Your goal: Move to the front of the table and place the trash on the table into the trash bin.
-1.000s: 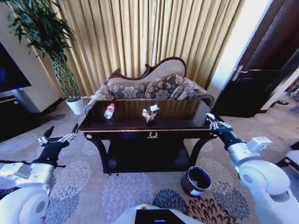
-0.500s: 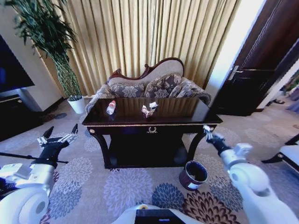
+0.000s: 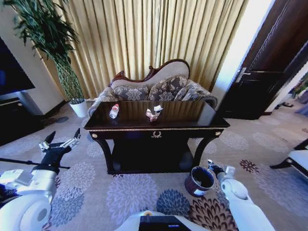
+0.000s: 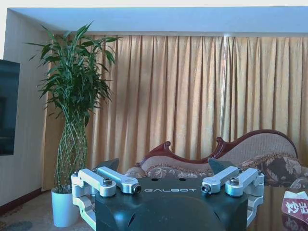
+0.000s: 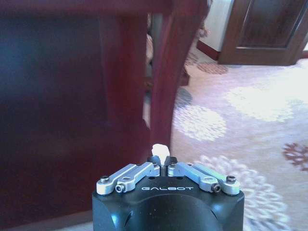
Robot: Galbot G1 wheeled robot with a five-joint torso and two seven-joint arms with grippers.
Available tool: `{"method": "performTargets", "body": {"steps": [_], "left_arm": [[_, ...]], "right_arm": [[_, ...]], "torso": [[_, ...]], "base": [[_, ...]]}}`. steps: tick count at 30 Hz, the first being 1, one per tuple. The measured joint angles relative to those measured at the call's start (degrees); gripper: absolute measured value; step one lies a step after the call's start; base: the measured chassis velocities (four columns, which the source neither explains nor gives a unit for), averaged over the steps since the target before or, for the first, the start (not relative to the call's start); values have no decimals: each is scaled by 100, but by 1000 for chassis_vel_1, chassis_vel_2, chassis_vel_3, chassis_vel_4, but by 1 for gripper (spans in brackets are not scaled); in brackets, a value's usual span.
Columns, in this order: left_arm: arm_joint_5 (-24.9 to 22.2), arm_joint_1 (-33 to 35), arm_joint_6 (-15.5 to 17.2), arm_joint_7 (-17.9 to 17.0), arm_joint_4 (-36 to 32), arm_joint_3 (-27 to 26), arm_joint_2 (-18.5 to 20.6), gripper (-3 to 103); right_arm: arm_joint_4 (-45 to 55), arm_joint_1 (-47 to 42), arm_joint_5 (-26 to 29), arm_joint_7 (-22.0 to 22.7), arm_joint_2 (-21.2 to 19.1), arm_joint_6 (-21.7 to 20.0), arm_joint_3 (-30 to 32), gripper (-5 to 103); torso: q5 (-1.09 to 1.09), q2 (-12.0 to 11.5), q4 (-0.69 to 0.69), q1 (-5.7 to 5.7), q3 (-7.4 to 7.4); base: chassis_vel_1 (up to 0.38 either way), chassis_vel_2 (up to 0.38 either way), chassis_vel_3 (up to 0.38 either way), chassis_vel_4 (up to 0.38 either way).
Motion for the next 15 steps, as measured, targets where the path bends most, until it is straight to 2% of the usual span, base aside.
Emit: {"method": "performTargets", "body": {"steps": [6,15], "left_arm": [[1,4,-16,2,-1,-9,45,100],[5,0,-19,26,0,18,41,100]], "right_arm": [[-1258,785,-364,169,-15,214,-321,2],[-1996,1436,-785,288,110,233,-514,2]], "torso": [[-2,1,1,-1,0],[-2,0,1,0,0]], "base": [[0,0,0,0],[0,0,0,0]]}}
